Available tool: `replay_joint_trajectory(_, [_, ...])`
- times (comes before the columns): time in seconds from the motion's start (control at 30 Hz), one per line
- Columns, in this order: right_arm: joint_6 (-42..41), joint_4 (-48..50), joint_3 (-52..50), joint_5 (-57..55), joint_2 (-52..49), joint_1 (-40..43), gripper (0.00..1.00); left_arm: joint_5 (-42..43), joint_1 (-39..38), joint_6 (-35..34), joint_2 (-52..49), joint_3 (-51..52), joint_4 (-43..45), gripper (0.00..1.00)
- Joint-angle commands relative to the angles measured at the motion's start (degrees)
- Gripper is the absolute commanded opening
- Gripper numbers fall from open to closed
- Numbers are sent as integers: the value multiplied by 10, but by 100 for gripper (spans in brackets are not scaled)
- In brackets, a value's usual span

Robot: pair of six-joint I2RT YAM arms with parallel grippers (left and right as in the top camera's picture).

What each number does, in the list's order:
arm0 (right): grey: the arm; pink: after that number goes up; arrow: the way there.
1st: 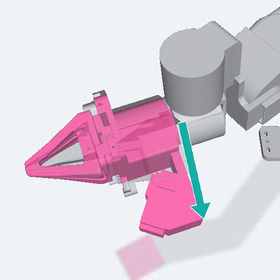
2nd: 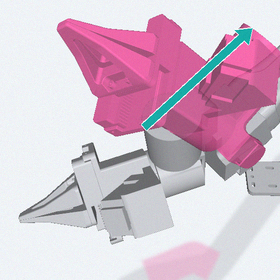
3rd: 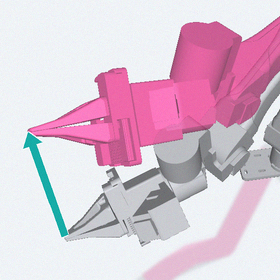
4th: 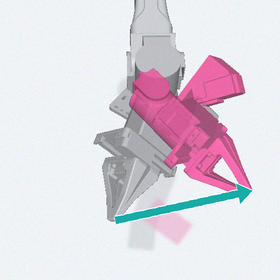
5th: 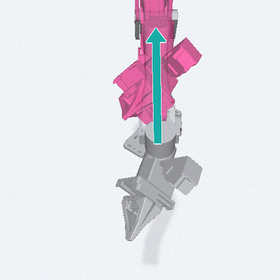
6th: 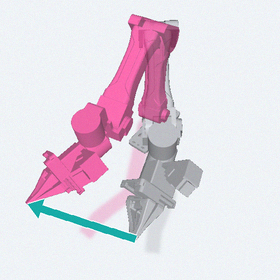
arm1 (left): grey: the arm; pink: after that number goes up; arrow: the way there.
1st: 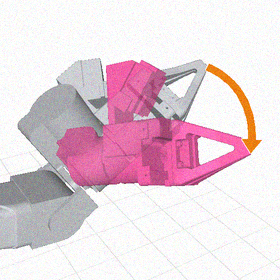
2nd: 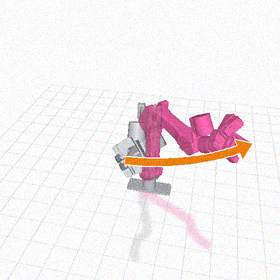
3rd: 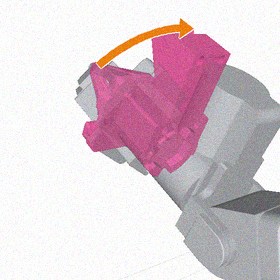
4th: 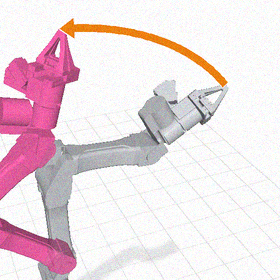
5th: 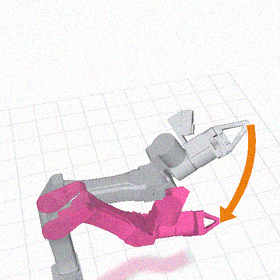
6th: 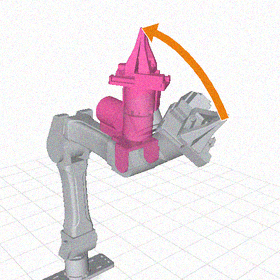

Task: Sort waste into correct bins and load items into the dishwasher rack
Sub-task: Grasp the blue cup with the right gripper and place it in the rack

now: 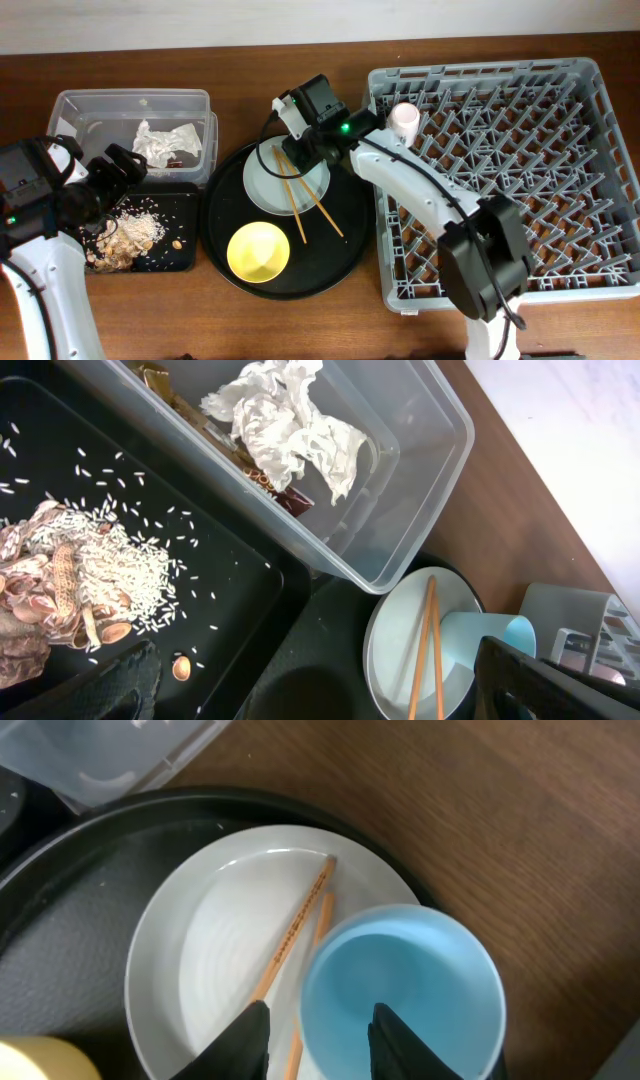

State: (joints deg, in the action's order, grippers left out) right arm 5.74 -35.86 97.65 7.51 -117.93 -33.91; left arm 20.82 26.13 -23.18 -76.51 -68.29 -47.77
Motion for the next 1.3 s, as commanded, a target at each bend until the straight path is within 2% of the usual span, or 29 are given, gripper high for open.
replay_joint_trajectory(0.0, [-7, 8, 1, -7, -25, -2, 35, 4, 2, 5, 2, -8, 1, 99])
replay_joint_trajectory(0.13, [-7, 7, 0, -7, -54, -1, 32, 4, 2, 5, 2, -8, 1, 99])
replay_joint_trajectory(0.27, [-7, 3, 1, -8, -52, -1, 4, 4, 2, 5, 2, -8, 1, 99])
replay_joint_trajectory(0.33, [-7, -12, 16, -7, -36, -1, 4, 4, 2, 5, 2, -8, 1, 99])
replay_joint_trajectory(0.47, [0, -137, 104, 13, 120, 15, 4, 4, 2, 5, 2, -8, 1, 99])
replay_joint_trajectory(0.57, [0, -211, 104, 142, 199, 92, 4, 4, 2, 5, 2, -8, 1, 99])
replay_joint_trajectory(0.67, [74, -274, 46, 374, 183, 233, 4, 4, 2, 5, 2, -8, 1, 99])
replay_joint_trajectory(0.77, [125, -237, -71, 470, 160, 306, 4, 4, 2, 5, 2, -8, 1, 99])
replay_joint_trajectory(0.83, [125, -174, -157, 478, 160, 327, 4, 4, 2, 5, 2, -8, 1, 99])
replay_joint_trajectory(0.9, [139, -72, -251, 571, 160, 331, 4, 4, 2, 5, 2, -8, 1, 99])
replay_joint_trajectory(0.93, [139, -36, -282, 581, 160, 331, 4, 4, 2, 5, 2, -8, 1, 99])
replay_joint_trajectory(1.07, [139, -2, -309, 557, 159, 334, 9, 4, 2, 5, 2, -8, 1, 99])
replay_joint_trajectory(1.17, [140, -30, -309, 481, 159, 351, 11, 4, 2, 5, 2, -8, 1, 99])
replay_joint_trajectory(1.27, [152, -49, -309, 468, 159, 368, 13, 4, 2, 5, 2, -8, 1, 99])
